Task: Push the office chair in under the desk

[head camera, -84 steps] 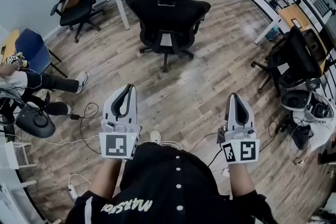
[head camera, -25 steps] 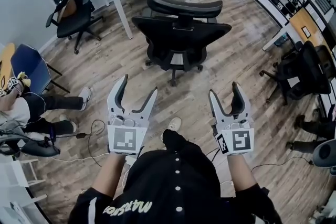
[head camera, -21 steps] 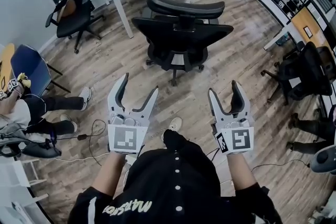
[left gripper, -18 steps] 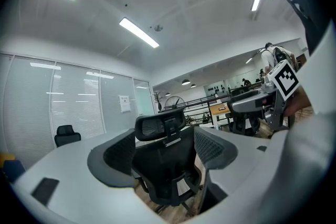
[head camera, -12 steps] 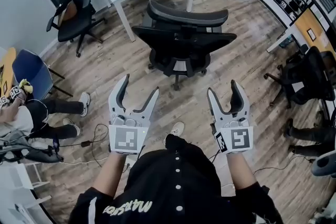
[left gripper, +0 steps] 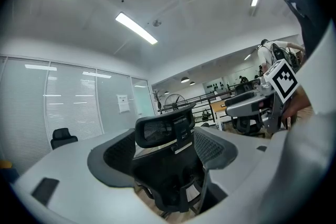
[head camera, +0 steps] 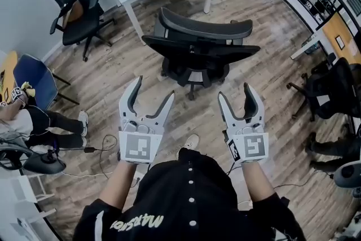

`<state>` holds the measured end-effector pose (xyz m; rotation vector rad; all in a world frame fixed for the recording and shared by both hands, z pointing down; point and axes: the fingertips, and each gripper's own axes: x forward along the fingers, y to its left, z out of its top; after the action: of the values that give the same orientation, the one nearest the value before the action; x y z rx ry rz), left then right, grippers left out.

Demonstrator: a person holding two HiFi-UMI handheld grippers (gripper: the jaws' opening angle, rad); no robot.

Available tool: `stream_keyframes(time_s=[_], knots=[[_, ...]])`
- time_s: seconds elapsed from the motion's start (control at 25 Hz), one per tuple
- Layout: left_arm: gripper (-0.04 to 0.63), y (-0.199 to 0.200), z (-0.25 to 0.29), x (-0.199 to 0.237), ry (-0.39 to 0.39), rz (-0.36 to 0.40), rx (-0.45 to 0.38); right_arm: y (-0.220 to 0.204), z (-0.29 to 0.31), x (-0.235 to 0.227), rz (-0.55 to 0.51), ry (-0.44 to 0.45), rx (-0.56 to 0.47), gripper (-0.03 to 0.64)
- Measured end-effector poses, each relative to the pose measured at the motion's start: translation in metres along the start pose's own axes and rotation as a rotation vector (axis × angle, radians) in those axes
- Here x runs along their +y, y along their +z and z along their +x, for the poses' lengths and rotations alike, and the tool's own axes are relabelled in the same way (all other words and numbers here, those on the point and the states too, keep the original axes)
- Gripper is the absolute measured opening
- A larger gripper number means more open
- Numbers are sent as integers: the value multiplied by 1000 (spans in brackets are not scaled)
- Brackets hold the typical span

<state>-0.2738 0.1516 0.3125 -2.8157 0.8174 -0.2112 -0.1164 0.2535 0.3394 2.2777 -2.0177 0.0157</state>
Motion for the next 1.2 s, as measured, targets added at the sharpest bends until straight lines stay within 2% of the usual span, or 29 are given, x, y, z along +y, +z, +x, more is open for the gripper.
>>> stream_keyframes(time_s=[0.2,0.56,0.76,0.92,1.0,1.12,1.2], knots=[[354,1,23,2,-15,30,1,-3,23,-6,-6,12,4,311],[354,16,66,8,-86,146,-6,-8,69,4,-4,29,28,311],[354,28,93,4,-156,197,-9,-11,95,8,-13,14,42,311],[354,33,115,1,-255,253,-25,-16,118,14,-9,-19,64,313],[354,31,127,-6,-318,312,-21,-19,129,16,2,-36,77,314],[354,27,142,-18,-395,464,-30,-26,144,17,1,-61,99,319],[354,27,151,-22,-435,525,-47,-30,151,18,-6,-75,106,322]])
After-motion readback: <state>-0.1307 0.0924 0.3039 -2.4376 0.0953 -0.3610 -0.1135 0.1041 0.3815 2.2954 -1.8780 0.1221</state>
